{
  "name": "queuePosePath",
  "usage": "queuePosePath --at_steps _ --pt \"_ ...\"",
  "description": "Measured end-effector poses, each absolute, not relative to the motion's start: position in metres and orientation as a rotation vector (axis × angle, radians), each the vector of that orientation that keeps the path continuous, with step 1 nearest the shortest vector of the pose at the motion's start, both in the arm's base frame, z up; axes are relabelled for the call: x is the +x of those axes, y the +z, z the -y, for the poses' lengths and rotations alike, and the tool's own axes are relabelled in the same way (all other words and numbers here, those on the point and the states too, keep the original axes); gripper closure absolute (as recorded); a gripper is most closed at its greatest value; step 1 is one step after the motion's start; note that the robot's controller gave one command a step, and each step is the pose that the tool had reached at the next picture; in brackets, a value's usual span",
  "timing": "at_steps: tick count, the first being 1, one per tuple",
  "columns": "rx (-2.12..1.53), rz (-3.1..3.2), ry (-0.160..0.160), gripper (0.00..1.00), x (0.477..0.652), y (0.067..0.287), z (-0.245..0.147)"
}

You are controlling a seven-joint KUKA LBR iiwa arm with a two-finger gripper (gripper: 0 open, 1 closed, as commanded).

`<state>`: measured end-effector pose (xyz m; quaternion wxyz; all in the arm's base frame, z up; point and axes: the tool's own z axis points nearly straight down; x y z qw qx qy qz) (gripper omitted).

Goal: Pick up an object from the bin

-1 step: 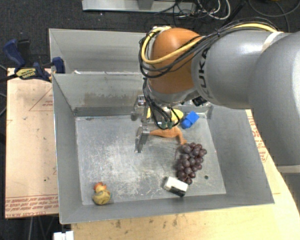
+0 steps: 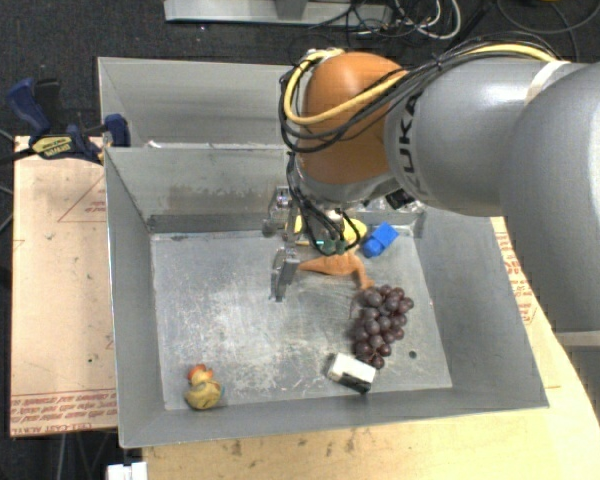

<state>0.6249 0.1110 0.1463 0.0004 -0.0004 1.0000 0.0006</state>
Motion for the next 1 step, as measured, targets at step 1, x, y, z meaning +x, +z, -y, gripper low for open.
queuePosePath --at_steps 1 --pt "0.037 -3.140 0.004 0.00 0.6271 0.1438 -0.1071"
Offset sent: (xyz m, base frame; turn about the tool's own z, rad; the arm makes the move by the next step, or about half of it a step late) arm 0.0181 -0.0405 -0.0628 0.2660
